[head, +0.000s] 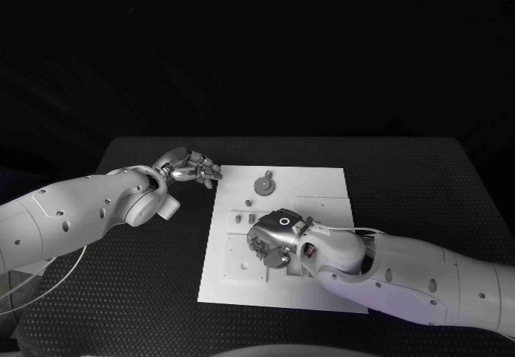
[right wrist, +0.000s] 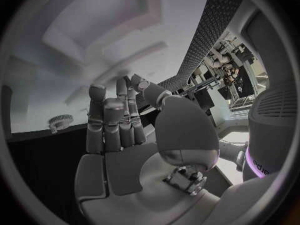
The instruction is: Assemble the parts on the task board
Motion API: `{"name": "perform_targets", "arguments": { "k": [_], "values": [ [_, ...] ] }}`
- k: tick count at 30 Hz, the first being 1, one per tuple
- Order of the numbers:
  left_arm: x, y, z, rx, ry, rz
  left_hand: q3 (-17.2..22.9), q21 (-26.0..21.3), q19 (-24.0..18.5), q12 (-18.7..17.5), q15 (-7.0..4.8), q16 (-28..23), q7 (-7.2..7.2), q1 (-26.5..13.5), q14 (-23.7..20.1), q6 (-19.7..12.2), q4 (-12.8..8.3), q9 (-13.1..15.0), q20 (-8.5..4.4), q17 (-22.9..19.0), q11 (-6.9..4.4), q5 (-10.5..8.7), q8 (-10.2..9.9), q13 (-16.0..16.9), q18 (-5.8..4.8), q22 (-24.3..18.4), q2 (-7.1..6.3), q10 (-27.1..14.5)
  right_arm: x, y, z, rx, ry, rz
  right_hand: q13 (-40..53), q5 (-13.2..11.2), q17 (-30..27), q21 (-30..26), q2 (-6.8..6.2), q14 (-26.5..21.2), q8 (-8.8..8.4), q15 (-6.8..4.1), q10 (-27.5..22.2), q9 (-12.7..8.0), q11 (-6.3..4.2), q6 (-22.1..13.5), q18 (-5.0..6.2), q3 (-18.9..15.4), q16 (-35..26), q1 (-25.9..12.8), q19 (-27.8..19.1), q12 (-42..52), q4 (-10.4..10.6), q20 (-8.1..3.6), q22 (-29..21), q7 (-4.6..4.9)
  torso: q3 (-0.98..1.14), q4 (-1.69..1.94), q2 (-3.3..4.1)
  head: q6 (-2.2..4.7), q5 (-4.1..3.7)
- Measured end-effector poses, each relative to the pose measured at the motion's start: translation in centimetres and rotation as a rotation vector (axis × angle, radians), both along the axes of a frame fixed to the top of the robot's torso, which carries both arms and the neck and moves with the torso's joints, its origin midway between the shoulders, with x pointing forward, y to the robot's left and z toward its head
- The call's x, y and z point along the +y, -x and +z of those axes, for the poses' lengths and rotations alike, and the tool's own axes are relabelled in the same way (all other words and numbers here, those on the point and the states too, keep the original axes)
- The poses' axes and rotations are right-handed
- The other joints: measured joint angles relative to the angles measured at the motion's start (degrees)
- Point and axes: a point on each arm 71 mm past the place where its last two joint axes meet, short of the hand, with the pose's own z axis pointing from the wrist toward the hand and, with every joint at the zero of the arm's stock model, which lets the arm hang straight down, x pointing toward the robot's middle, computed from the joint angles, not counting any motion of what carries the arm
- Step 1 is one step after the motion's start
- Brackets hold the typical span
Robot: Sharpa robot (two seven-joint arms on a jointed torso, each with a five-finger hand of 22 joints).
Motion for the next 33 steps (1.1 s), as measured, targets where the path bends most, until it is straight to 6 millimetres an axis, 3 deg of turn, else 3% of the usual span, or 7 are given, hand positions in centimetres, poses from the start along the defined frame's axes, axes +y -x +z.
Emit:
{"name": "perform_targets", "arguments": {
  "k": [11, 14, 19, 21, 22, 26, 33],
  "values": [
    [0.0, 0.0, 0.0, 0.001, 0.0, 0.0, -0.16, 0.0, 0.0, 0.0, 0.0, 0.0, 0.0, 0.0, 0.0, 0.0, -0.16, -0.05, 0.0, 0.06, 0.0, 0.0, 0.0, -0.04, 0.0, -0.05, 0.0, 0.0, -0.2, -0.1, -0.1, 0.002, -0.007, 0.001, 0.0, 0.0, -0.17, 0.0, 0.0, -0.17, -0.08, 0.15, 0.09, -0.09, 0.06, -0.01, 0.0, 0.0, 0.0, 0.0, -0.06, -0.22, 0.0, 0.08, 0.0, -0.01, 0.01, -0.03, 0.0, 0.06, -0.03],
    [0.0, 0.0, 0.0, 0.002, -0.001, 0.001, -0.16, 0.0, 0.0, 0.0, 0.0, 0.0, 0.0, 0.0, 0.0, 0.0, -0.16, -0.05, 0.0, 0.06, 0.0, 0.0, 0.0, -0.05, 0.0, -0.05, 0.0, 0.0, -0.3, -0.1, -0.1, 0.007, -0.014, 0.0, 0.02, 0.0, -0.32, 0.0, -0.11, -0.49, -0.11, 0.41, -0.16, -0.12, 0.3, -0.72, 0.0, -0.03, 0.0, -0.11, -0.2, -0.96, 0.02, 0.0, 0.0, 0.65, 0.01, -0.03, 0.0, 0.07, -0.04],
    [0.1, 0.0, 0.0, 0.004, -0.002, 0.003, -0.16, 0.0, 0.0, 0.0, 0.0, -0.29, 0.0, 0.0, 0.0, 0.0, -0.16, -0.05, 0.0, 0.13, 0.0, 0.0, 0.0, -0.11, 0.0, -0.12, 0.0, 0.0, -0.6, -0.2, -0.2, 0.018, -0.031, -0.006, -0.01, 0.17, -0.73, 0.0, -3.88, -1.65, -3.56, 1.07, -3.53, -1.42, 1.78, -5.2, 0.02, -1.66, 0.0, -3.89, -0.63, -2.82, 1.07, -0.01, 0.0, 1.45, 0.04, -0.07, 0.0, 0.07, -0.09],
    [0.1, 0.0, 0.0, 0.004, -0.003, 0.003, -0.16, 0.0, 0.0, 0.0, 0.0, -0.29, 0.0, 0.0, 0.0, 0.0, -0.16, -0.05, 0.0, 0.2, 0.0, 0.0, 0.0, -0.11, 0.0, -0.16, 0.0, 0.0, -0.6, -0.2, -0.2, 0.02, -0.038, -0.008, -0.11, 0.17, -0.81, 0.0, -4.87, -1.68, -3.96, 1.66, -4.38, -1.68, 2.01, -7.28, 0.01, -2.46, 0.0, -4.88, -0.79, -3.46, 1.18, -0.01, -0.01, 2.89, 0.04, -0.08, 0.0, 0.1, -0.09],
    [0.1, 0.0, 0.0, 0.005, -0.003, 0.003, -0.16, 0.0, -0.11, 0.0, 0.0, -0.29, 0.0, 0.0, 0.0, 0.0, -0.16, -0.05, 0.11, 0.2, 0.0, 0.0, 0.0, -0.11, 0.0, -0.19, 0.0, 0.0, -0.6, -0.2, -0.3, 0.021, -0.041, -0.01, -0.13, 0.17, -0.89, 0.0, -5.26, -1.85, -3.96, 1.86, -4.88, -1.73, 2.14, -7.71, 0.01, -2.8, 0.0, -5.27, -0.82, -3.76, 1.17, 0.0, -0.01, 3.16, 0.04, -0.08, 0.0, 0.15, -0.08],
    [0.1, 0.0, 0.0, 0.006, -0.004, 0.004, -0.23, 0.0, -0.2, 0.0, 0.0, -0.63, 0.21, 0.0, 0.0, -0.21, -0.09, -0.08, 0.2, 0.27, 0.0, 0.0, 0.0, -0.17, 0.0, -0.25, 0.0, 0.0, -0.7, -0.2, -0.3, 0.022, -0.054, -0.014, -1.4, 0.17, -1.2, -0.03, -6.12, -2.84, -3.96, 2.79, -6.58, -1.83, 2.63, -8.49, 0.0, -3.4, -0.28, -5.33, -1.74, -4.1, 1.06, 0.67, 0.0, 3.7, 0.04, -0.04, 0.0, 0.3, -0.05],
    [0.2, 0.0, 0.0, 0.007, -0.005, 0.006, -0.28, 0.0, -0.2, 0.0, 0.0, -0.63, 0.21, 0.0, 0.0, -0.2, -0.03, -0.09, 0.2, 0.32, 0.0, 0.0, 0.0, -0.19, 0.0, -0.32, 0.0, 0.0, -1.0, -0.3, -0.3, 0.019, -0.067, -0.026, -1.41, 0.17, -1.41, -0.23, -6.7, -3.46, -3.96, 2.99, -7.19, -1.92, 3.24, -8.75, 0.0, -3.62, -0.28, -5.34, -2.34, -3.95, 1.27, 1.12, 0.0, 3.76, 0.03, -0.01, 0.0, 0.48, -0.06]
  ]
}}
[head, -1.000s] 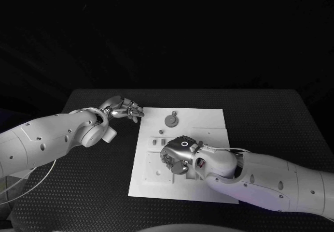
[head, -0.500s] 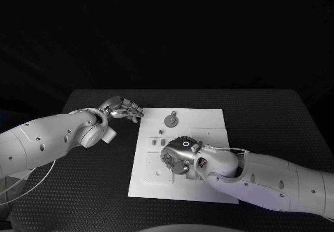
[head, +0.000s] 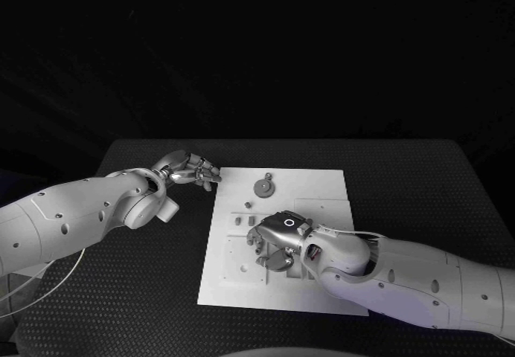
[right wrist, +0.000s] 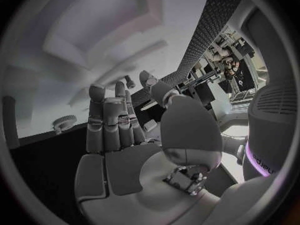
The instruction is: Assemble the parts on the task board
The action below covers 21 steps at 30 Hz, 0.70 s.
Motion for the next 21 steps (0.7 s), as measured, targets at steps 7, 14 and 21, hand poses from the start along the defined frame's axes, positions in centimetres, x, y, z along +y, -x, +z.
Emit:
{"name": "perform_targets", "arguments": {
  "k": [7, 14, 21],
  "values": [
    [0.2, 0.0, 0.0, 0.001, -0.002, 0.003, 0.0, 0.0, 0.0, 0.0, 0.0, 0.0, 0.0, 0.0, 0.0, 0.0, 0.0, 0.0, 0.0, 0.06, 0.0, 0.0, 0.0, -0.03, 0.0, 0.0, 0.0, 0.0, -1.2, 0.0, 0.1, -0.008, -0.008, -0.027, 0.19, 0.0, -0.07, 0.0, 0.0, -0.09, 0.0, 0.08, -0.29, 0.0, 0.3, -0.11, 0.0, -0.16, 0.0, 0.0, -0.12, 0.0, 0.16, -0.08, 0.0, -0.06, -0.01, -0.01, -0.01, 0.13, 0.07],
    [0.3, 0.0, 0.0, 0.001, -0.003, 0.007, 0.0, 0.0, 0.0, 0.0, 0.0, -0.22, 0.0, 0.0, 0.0, 0.0, 0.0, 0.0, 0.0, 0.11, 0.0, 0.0, 0.0, -0.03, 0.0, 0.0, 0.0, 0.0, -2.2, -0.3, 1.7, -0.037, -0.032, -0.055, 0.39, -0.01, -0.22, 0.0, -0.24, -0.09, 0.0, 0.08, -0.31, 0.0, 0.31, -0.13, 0.0, -0.13, 0.0, 0.24, -0.2, 0.3, 0.46, 0.01, 0.0, -0.08, 0.01, -0.04, -0.01, 0.26, 0.11],
    [0.3, 0.0, 0.0, 0.0, -0.004, 0.004, 0.0, 0.0, 0.0, 0.0, 0.0, -0.22, -0.25, 0.0, 0.0, 0.25, 0.0, 0.01, 0.0, 0.42, 0.0, 0.0, 0.23, -0.12, 0.0, -0.08, 0.0, 0.0, -4.2, -2.0, 5.2, -0.111, -0.069, -0.103, 0.75, -0.01, -0.37, 0.0, -0.39, 0.14, 0.28, -0.14, 0.43, 0.01, -0.43, -0.2, 0.0, -0.15, 0.47, 0.39, -0.2, 0.68, 0.8, 0.02, 0.0, -0.17, 0.04, -0.11, 0.0, 0.66, -0.14]
  ]
}}
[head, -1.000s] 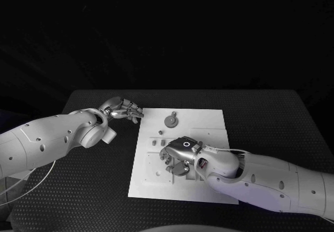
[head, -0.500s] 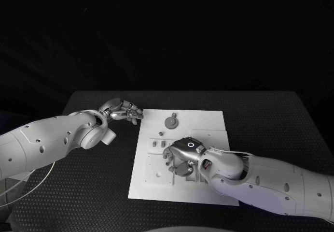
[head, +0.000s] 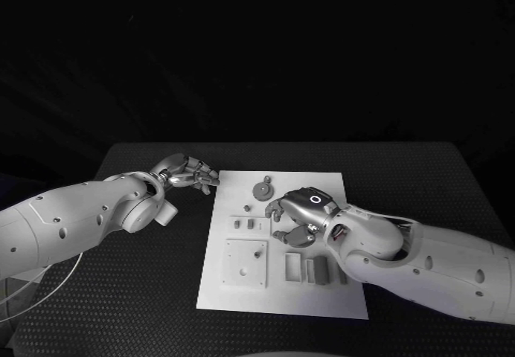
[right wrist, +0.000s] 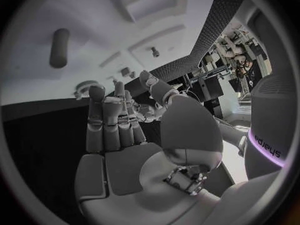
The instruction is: Assemble the parts on the task board
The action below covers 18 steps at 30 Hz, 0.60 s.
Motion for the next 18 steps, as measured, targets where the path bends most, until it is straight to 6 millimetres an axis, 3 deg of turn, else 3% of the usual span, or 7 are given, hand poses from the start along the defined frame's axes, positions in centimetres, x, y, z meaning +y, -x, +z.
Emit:
{"name": "perform_targets", "arguments": {
  "k": [4, 7, 9, 12, 16, 18],
  "values": [
    [0.1, 0.0, 0.0, -0.002, -0.002, 0.0, 0.0, 0.0, 0.0, 0.0, 0.0, -0.26, -1.04, 0.0, 0.0, 0.63, 0.0, 0.16, 0.0, 0.26, 0.0, 0.0, 0.44, -0.11, 0.01, -0.12, 0.0, 0.0, -2.0, -1.2, 1.6, -0.035, 0.008, -0.037, 0.0, 0.0, -0.1, 0.0, -0.21, 0.0, 0.03, 0.0, 0.01, 0.0, 0.0, 0.0, 0.0, 0.0, 0.08, 0.21, 0.13, 0.0, 0.0, -0.12, 0.0, -0.01, -0.02, 0.04, -0.01, 0.09, -0.14],
    [0.1, 0.0, 0.0, -0.004, -0.003, 0.0, 0.0, 0.0, 0.0, 0.0, 0.0, -0.49, -1.08, 0.0, 0.0, 0.67, 0.0, 0.19, 0.0, 0.3, 0.0, 0.0, 0.44, -0.11, 0.0, -0.11, 0.0, 0.0, -3.6, -1.8, 2.2, -0.022, 0.014, -0.074, 0.0, 0.0, -0.29, 0.0, -0.21, 0.0, 0.04, 0.0, 0.0, -0.11, 0.0, 0.0, 0.0, -0.25, 0.08, 0.21, 0.13, 0.0, 0.25, -0.12, 0.0, -0.02, -0.05, 0.04, 0.0, 0.1, -0.24],
    [0.1, 0.0, 0.0, -0.006, -0.003, -0.001, 0.0, 0.0, -0.2, 0.0, 0.0, -0.49, -1.08, 0.0, 0.0, 0.67, 0.0, 0.18, 0.2, 0.36, 0.0, 0.0, 0.45, -0.11, 0.0, -0.17, 0.0, 0.0, -4.6, -2.0, 2.3, 0.005, 0.022, -0.096, -0.12, 0.0, -0.44, 0.0, -0.87, -0.05, -0.15, 0.05, -0.69, -0.38, 0.33, -0.66, 0.0, -0.66, 0.08, -0.45, 0.13, -0.29, 0.98, -0.12, 0.0, -0.4, -0.05, 0.04, 0.0, -0.03, -0.27],
    [0.1, 0.0, 0.0, -0.007, -0.004, -0.001, 0.0, 0.0, -0.2, 0.0, 0.0, -0.7, -1.08, 0.0, 0.0, 0.67, 0.0, 0.18, 0.2, 0.37, 0.0, 0.0, 0.45, -0.11, 0.0, -0.18, 0.0, 0.0, -6.0, -2.0, 2.5, 0.041, 0.037, -0.122, -0.64, 0.0, -0.48, 0.0, -1.97, -0.79, -0.45, 0.78, -2.52, -0.64, 1.1, -2.07, 0.0, -1.52, 0.31, -1.55, -0.32, -0.62, 1.84, 0.27, 0.0, -0.63, -0.05, 0.04, 0.01, -0.41, -0.13],
    [0.2, 0.0, 0.0, -0.008, -0.006, 0.001, 0.0, 0.0, -0.2, 0.0, 0.0, -0.71, -1.08, 0.0, 0.0, 0.67, 0.0, 0.18, 0.2, 0.42, 0.0, 0.0, 0.44, -0.11, 0.0, -0.18, 0.0, 0.0, -6.9, -1.8, 2.5, 0.092, 0.069, -0.133, -1.49, 0.0, -0.54, 0.0, -2.78, -1.79, -0.98, 1.77, -4.87, -0.92, 1.1, -3.53, -0.01, -2.74, 0.43, -2.36, -0.92, -0.61, 2.42, 0.29, 0.0, -1.51, -0.05, 0.07, 0.01, -0.83, -0.05],
    [0.4, -0.1, 0.0, -0.009, -0.007, 0.004, 0.0, 0.0, -0.2, 0.0, 0.0, -0.72, -1.08, 0.0, 0.0, 0.67, 0.0, 0.18, 0.2, 0.42, 0.0, 0.0, 0.44, -0.12, 0.0, -0.2, 0.0, 0.0, -6.9, -1.6, 2.5, 0.12, 0.091, -0.128, -2.61, 0.0, -0.56, 0.0, -3.19, -2.65, -1.42, 2.62, -9.11, -1.06, 2.85, -4.79, -0.02, -3.06, 0.67, -2.77, -1.58, -0.62, 2.96, 0.5, 0.0, -2.09, -0.03, 0.08, -0.01, -1.13, -0.1]
  ]
}}
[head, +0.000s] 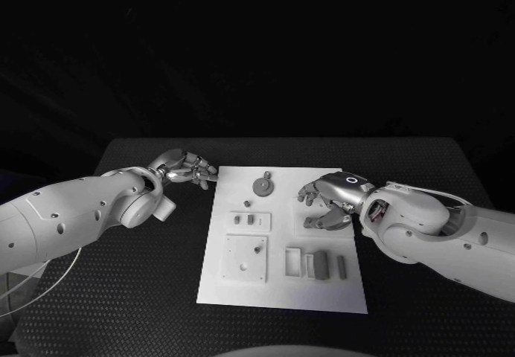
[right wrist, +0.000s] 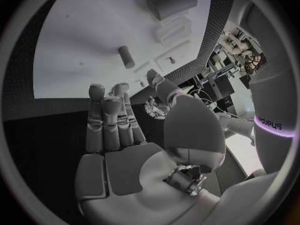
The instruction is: Assemble the parts on the task board
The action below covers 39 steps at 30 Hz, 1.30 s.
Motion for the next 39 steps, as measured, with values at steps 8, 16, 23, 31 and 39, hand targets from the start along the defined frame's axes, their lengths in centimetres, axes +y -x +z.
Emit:
{"name": "perform_targets", "arguments": {
  "k": [8, 16, 23, 31, 39],
  "values": [
    [-0.1, -0.1, 0.0, -0.001, -0.001, 0.0, 0.0, 0.0, 0.0, 0.0, 0.0, -0.21, 0.0, 0.0, 0.0, 0.0, 0.0, -0.01, 0.0, 0.16, 0.0, 0.0, 0.0, -0.12, 0.0, -0.03, 0.0, 0.0, -0.5, 0.0, -0.7, 0.072, 0.066, 0.001, -1.79, 0.0, -0.25, -0.26, -0.58, -1.25, -0.16, 1.05, -3.42, 0.04, 1.48, -1.77, -0.01, -0.26, 0.69, -0.09, -0.6, 0.0, 1.14, 0.23, 0.0, -0.96, 0.05, 0.04, -0.01, -0.14, -0.06],
    [-0.3, -0.1, 0.0, -0.001, 0.0, -0.004, -0.04, 0.0, 0.0, 0.0, 0.0, -0.21, 0.34, 0.0, 0.0, -0.34, 0.04, -0.12, 0.0, 0.46, 0.0, 0.0, 0.0, -0.27, 0.0, -0.09, 0.0, 0.0, -0.1, -0.6, -1.0, 0.068, 0.085, 0.007, -1.97, 0.0, -0.6, -0.25, 1.39, -1.1, 1.49, 0.9, -1.71, 1.0, 0.81, -0.62, 0.0, -0.04, 1.37, 1.99, -0.65, 0.69, 1.34, 0.29, 0.0, 0.3, 0.04, -0.05, 0.01, 0.11, -0.55],
    [-0.3, -0.1, 0.0, -0.001, -0.001, -0.003, -0.15, 0.0, 0.0, 0.0, 0.0, -0.44, 0.51, 0.0, 0.0, -0.51, 0.15, -0.16, 0.0, 0.49, 0.0, 0.0, 0.0, -0.28, 0.0, -0.09, 0.0, 0.0, 0.7, -0.8, -1.9, 0.061, 0.098, 0.025, -2.02, 0.0, -1.51, 0.14, 6.2, 0.66, 2.98, -0.79, 2.8, 1.3, -0.64, 1.7, -0.02, -1.86, 1.99, 4.02, 0.59, 2.23, -3.05, -0.3, 0.05, 1.37, -0.02, 0.03, 0.02, 0.14, -0.77],
    [-0.3, -0.1, 0.0, 0.0, -0.001, -0.004, -0.15, 0.0, 0.0, 0.0, 0.0, -0.44, 0.51, 0.0, 0.0, -0.51, 0.15, -0.15, 0.0, 0.55, 0.0, 0.0, 0.0, -0.28, 0.0, -0.14, 0.0, 0.0, 1.1, -0.7, -2.4, 0.045, 0.105, 0.038, -1.53, -0.04, -2.56, 0.36, 8.27, 2.54, 4.01, -2.36, 7.81, 1.15, -3.15, 4.23, -0.08, 2.38, 1.99, 7.36, 1.51, 3.71, -4.66, -0.82, 0.04, 1.85, -0.09, 0.1, 0.02, 0.02, -0.79],
    [-0.3, -0.1, 0.0, 0.0, -0.001, -0.004, -0.15, 0.0, 0.0, 0.0, 0.2, -0.44, 0.51, 0.0, 0.2, -0.51, 0.15, -0.21, 0.0, 0.66, 0.15, 0.0, 0.0, -0.34, 0.0, -0.14, 0.0, -0.16, 1.1, -0.6, -2.4, 0.029, 0.112, 0.046, -1.22, -0.04, -2.83, 0.36, 8.26, 2.78, 4.66, -2.96, 9.99, 1.06, -3.67, 5.77, -0.11, 2.91, 1.98, 7.36, 1.82, 3.96, -4.87, -0.93, 0.03, 1.36, -0.09, 0.02, 0.02, -0.04, -0.72]
  ]
}}
